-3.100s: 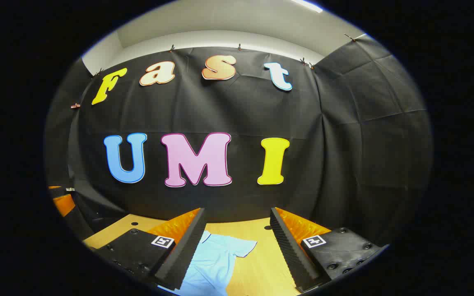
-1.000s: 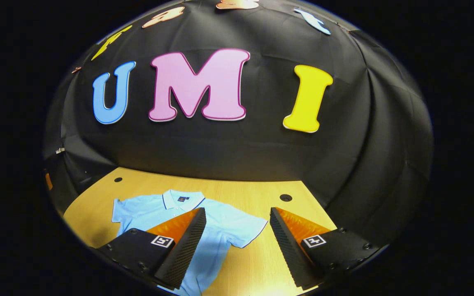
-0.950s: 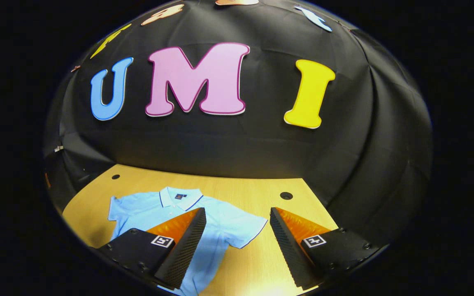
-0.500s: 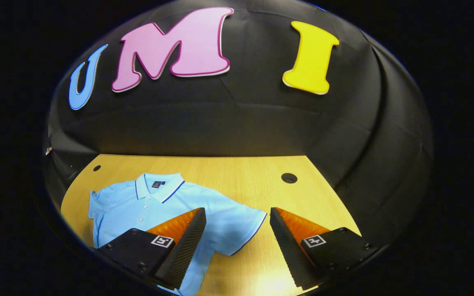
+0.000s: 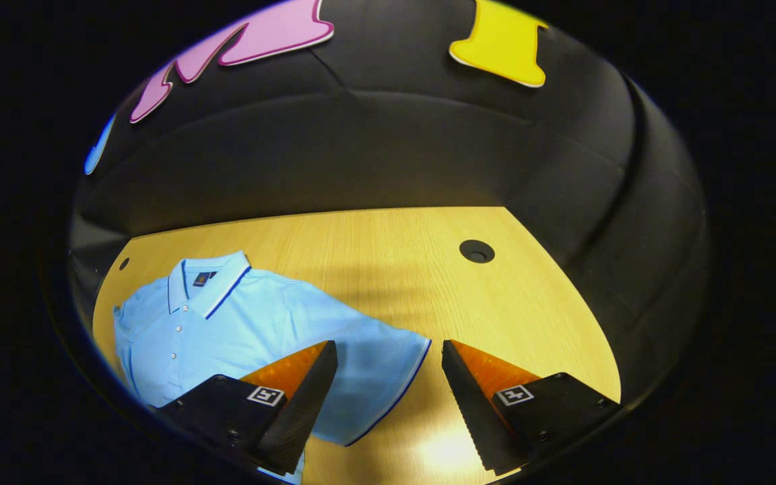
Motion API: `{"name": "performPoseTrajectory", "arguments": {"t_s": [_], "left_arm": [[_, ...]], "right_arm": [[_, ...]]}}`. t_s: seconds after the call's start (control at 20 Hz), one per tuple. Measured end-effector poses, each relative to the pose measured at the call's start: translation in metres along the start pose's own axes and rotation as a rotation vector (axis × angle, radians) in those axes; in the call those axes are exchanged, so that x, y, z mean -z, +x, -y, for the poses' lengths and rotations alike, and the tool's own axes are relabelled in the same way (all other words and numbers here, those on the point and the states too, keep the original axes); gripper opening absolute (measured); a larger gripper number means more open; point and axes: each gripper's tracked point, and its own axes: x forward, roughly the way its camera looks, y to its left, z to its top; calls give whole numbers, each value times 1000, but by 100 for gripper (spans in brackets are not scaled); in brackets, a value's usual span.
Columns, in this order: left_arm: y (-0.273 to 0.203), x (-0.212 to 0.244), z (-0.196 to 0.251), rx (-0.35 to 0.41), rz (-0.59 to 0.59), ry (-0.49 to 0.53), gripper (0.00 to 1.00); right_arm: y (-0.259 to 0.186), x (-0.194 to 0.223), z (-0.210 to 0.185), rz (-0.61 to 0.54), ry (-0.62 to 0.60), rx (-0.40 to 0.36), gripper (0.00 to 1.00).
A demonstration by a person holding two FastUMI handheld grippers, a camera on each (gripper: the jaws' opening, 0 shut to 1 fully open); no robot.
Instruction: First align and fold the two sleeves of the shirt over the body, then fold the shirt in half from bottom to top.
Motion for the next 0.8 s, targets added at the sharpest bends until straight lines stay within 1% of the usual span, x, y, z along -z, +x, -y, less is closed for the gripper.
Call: {"name": "performPoseTrajectory", "arguments": {"t_s": [0.15,0.3,0.4,0.5,0.6,0.7,0.75,0.8], "left_arm": [[8,3,1,-8,-14,11,100],[14,7,7,1,-25,23,100],[17,9,11,10,-30,26,100],[19,11,17,31,-41,31,100],[24,12,21,42,-44,44,100],[26,13,24,50,-45,46,100],[25,14,25,55,-48,43,100],[23,14,26,60,-51,41,100]], "right_arm": [[20,12,1,-33,-1,9,98],[26,23,1,-70,2,4,97],[30,20,0,-57,18,2,96],[30,19,-5,-59,30,-15,95],[31,19,-14,-54,15,-37,77],[30,20,-21,-54,6,-54,58],[30,18,-26,-50,0,-63,24],[30,18,-29,-46,-18,-58,13]]}}
